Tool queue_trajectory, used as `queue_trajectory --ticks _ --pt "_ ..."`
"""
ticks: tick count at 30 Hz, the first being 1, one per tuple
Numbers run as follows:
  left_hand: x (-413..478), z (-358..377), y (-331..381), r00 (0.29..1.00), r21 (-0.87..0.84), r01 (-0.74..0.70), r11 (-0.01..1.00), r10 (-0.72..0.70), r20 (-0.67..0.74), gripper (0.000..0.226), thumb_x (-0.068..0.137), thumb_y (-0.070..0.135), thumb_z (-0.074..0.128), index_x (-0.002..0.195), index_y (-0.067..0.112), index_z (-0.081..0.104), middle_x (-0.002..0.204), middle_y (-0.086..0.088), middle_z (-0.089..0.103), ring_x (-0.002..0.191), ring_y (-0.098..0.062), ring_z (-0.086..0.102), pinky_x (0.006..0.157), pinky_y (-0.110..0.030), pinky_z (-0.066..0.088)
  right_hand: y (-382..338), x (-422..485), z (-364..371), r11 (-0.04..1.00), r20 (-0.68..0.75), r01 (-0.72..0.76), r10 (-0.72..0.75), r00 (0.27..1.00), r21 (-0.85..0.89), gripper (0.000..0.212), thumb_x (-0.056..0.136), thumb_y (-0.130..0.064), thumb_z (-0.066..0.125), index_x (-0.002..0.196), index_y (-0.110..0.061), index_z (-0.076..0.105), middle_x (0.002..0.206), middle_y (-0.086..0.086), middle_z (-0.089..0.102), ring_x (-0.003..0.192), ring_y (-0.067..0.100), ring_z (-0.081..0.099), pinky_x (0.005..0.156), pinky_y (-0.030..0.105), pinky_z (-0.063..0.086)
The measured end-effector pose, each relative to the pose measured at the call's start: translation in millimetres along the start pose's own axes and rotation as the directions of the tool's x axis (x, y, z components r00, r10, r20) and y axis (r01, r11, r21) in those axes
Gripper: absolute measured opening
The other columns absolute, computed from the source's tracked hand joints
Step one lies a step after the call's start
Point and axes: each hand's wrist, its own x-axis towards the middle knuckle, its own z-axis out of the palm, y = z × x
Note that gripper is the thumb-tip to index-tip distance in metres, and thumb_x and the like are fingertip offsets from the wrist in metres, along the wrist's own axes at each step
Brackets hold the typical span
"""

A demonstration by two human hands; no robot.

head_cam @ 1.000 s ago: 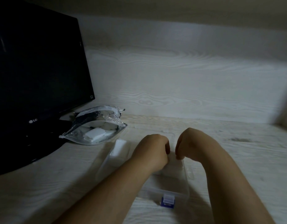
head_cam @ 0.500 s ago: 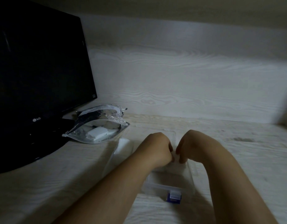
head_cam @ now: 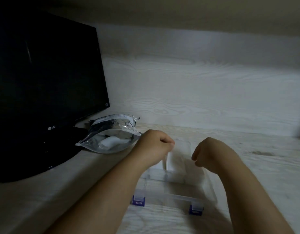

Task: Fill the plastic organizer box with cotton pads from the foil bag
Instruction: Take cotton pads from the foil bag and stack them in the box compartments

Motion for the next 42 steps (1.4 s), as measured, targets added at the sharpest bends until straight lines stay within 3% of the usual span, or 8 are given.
queue_trajectory --ticks 4,5,6,8,14,22,28,42 --pt "4.7 -32.7 -14.6 0.989 0.451 0.019 0.892 0.051 -0.142 0.011 0.086 0.014 0.06 0.078 0.01 0.064 0.086 0.004 0.067 0.086 -0.015 0.063 0.081 -0.023 0.05 -9.3 -18.3 -5.1 0.99 -0.086 0.133 -0.128 0.988 0.053 0.016 0.081 -0.017 0.066 0.086 -0.029 0.077 0.09 -0.004 0.072 0.081 0.018 0.067 0.078 0.035 0.058" --pt "3.8 -40.3 -20.0 0.985 0.536 0.064 0.842 0.033 -0.17 0.016 0.086 0.013 0.058 0.093 0.008 0.071 0.095 0.001 0.07 0.095 -0.018 0.063 0.085 -0.025 0.05 -13.1 -23.8 -5.3 0.983 -0.1 0.173 -0.167 0.981 0.06 0.016 0.083 -0.018 0.065 0.086 -0.029 0.075 0.092 -0.005 0.072 0.082 0.017 0.066 0.077 0.033 0.057" --pt "2.8 -46.2 -26.2 0.981 0.602 0.109 0.791 0.012 -0.192 0.022 0.086 0.011 0.055 0.093 0.02 0.075 0.101 -0.002 0.071 0.1 -0.022 0.064 0.086 -0.027 0.05 -16.4 -28.5 -5.9 0.976 -0.112 0.209 -0.2 0.973 0.068 0.016 0.085 -0.019 0.064 0.088 -0.031 0.075 0.093 -0.006 0.071 0.082 0.015 0.066 0.076 0.031 0.057" --pt "1.3 -57.4 -36.1 0.975 0.692 0.19 0.697 -0.049 -0.218 0.018 0.085 0.008 0.052 0.092 0.01 0.068 0.104 -0.011 0.069 0.102 -0.03 0.064 0.084 -0.034 0.051 -22.9 -36.5 -5.2 0.958 -0.131 0.271 -0.258 0.957 0.095 0.015 0.089 -0.024 0.062 0.095 -0.031 0.073 0.093 -0.007 0.07 0.077 0.01 0.065 0.075 0.028 0.055" --pt "14.9 -89.4 -76.9 0.928 0.783 0.367 0.502 -0.256 -0.271 0.045 0.091 0.016 0.059 0.136 0.012 0.054 0.142 -0.013 0.05 0.129 -0.029 0.049 0.107 -0.036 0.041 -31.8 -43.3 -1.1 0.928 -0.189 0.342 -0.313 0.931 0.147 0.016 0.091 -0.031 0.062 0.105 -0.032 0.07 0.102 -0.007 0.067 0.087 0.012 0.062 0.08 0.029 0.053" --pt "15.1 -93.8 -91.8 0.91 0.69 0.371 0.622 -0.096 -0.403 0.025 0.09 0.015 0.061 0.114 0.016 0.068 0.12 -0.012 0.065 0.114 -0.03 0.058 0.094 -0.037 0.048 -38.0 -45.8 4.0 0.905 -0.205 0.387 -0.351 0.914 0.177 0.018 0.091 -0.031 0.061 0.106 -0.032 0.07 0.096 -0.011 0.065 0.084 0.008 0.061 0.078 0.026 0.052" --pt "15.3 -96.6 -94.3 0.891 0.592 0.35 0.726 -0.063 -0.45 0.035 0.09 0.006 0.053 0.121 0.017 0.067 0.123 -0.012 0.065 0.116 -0.031 0.057 0.096 -0.034 0.046 -39.2 -46.2 5.2 0.895 -0.207 0.403 -0.365 0.908 0.193 0.018 0.09 -0.032 0.062 0.106 -0.032 0.07 0.091 -0.012 0.061 0.085 0.008 0.061 0.078 0.024 0.051" --pt "1.7 -86.9 -65.4 0.89 0.778 0.358 0.517 0.063 -0.451 0.03 0.09 0.007 0.049 0.111 0.02 0.065 0.118 -0.006 0.063 0.109 -0.027 0.058 0.083 -0.035 0.05 -41.5 -50.1 5.6 0.877 -0.219 0.414 -0.367 0.904 0.242 0.017 0.09 -0.032 0.063 0.105 -0.03 0.07 0.088 -0.014 0.061 0.084 0.008 0.061 0.078 0.027 0.052"
